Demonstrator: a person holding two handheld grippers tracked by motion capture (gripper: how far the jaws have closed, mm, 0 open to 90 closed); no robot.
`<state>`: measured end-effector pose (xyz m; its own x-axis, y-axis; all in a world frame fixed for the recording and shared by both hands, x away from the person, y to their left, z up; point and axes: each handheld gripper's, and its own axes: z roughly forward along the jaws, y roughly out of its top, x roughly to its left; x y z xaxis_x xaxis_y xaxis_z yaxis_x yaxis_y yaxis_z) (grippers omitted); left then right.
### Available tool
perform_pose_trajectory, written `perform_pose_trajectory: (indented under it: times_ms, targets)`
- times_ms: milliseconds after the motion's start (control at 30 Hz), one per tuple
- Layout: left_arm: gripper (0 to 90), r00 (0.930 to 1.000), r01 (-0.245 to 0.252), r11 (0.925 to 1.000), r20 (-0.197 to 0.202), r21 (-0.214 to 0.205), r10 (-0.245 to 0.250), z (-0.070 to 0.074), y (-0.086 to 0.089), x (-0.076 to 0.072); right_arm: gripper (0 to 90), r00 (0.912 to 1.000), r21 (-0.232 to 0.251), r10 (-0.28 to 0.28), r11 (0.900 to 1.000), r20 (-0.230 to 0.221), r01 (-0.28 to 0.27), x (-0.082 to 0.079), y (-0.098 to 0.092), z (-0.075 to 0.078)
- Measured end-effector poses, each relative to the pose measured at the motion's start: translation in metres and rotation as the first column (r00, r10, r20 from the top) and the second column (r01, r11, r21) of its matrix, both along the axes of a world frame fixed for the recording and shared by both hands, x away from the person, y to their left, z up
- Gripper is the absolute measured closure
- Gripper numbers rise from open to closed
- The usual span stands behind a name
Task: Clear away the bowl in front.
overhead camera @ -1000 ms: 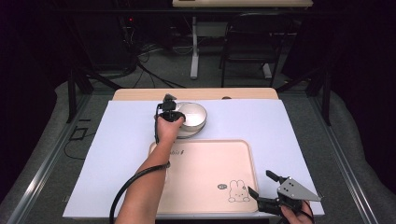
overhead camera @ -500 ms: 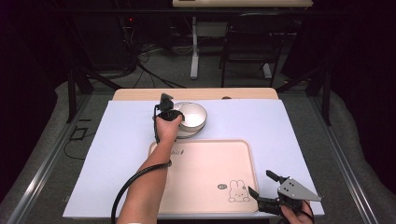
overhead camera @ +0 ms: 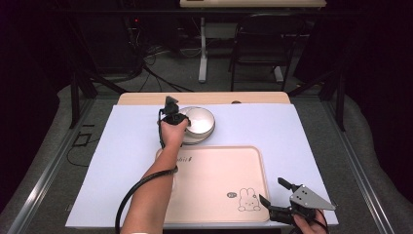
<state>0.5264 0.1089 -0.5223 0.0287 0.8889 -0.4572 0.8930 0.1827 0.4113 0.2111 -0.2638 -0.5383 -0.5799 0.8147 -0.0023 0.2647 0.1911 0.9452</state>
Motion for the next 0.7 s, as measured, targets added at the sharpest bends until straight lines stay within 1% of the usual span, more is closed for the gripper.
perform_pose_trajectory:
  times_ms: [100, 267, 300, 367, 533, 700]
  targets:
    - [79.9, 1.0, -0.008, 0.9997, -0.001, -0.023, 0.008, 0.003, 0.003, 0.0, 14.3, 1.0, 0.0, 0.0, 1.0, 0.001, 0.0, 0.0, 0.0, 0.0]
    - [79.9, 1.0, -0.004, 0.9999, 0.001, -0.014, 0.004, 0.012, 0.006, -0.001, 14.3, 1.0, 0.0, 0.001, 1.0, 0.001, -0.001, 0.0, 0.0, 0.0]
    - [79.9, 1.0, -0.004, 0.9999, 0.001, -0.014, 0.004, 0.012, 0.006, -0.001, 14.3, 1.0, 0.0, 0.001, 1.0, 0.001, -0.001, 0.0, 0.0, 0.0]
    - [79.9, 1.0, 0.008, 0.9999, 0.0, -0.015, -0.008, 0.017, 0.007, -0.002, 14.3, 1.0, -0.001, 0.001, 1.0, 0.001, -0.001, 0.0, 0.0, 0.0]
    - [79.9, 0.9998, 0.021, 0.9997, 0.001, -0.013, -0.021, 0.027, 0.007, -0.004, 14.3, 1.0, 0.0, 0.001, 1.0, 0.001, -0.001, 0.0, 0.0, 0.0]
    - [79.9, 0.9992, 0.039, 0.9992, 0.005, -0.01, -0.039, 0.034, 0.008, -0.006, 14.3, 1.0, 0.0, 0.001, 1.0, 0.0, -0.001, 0.0, 0.0, 0.0]
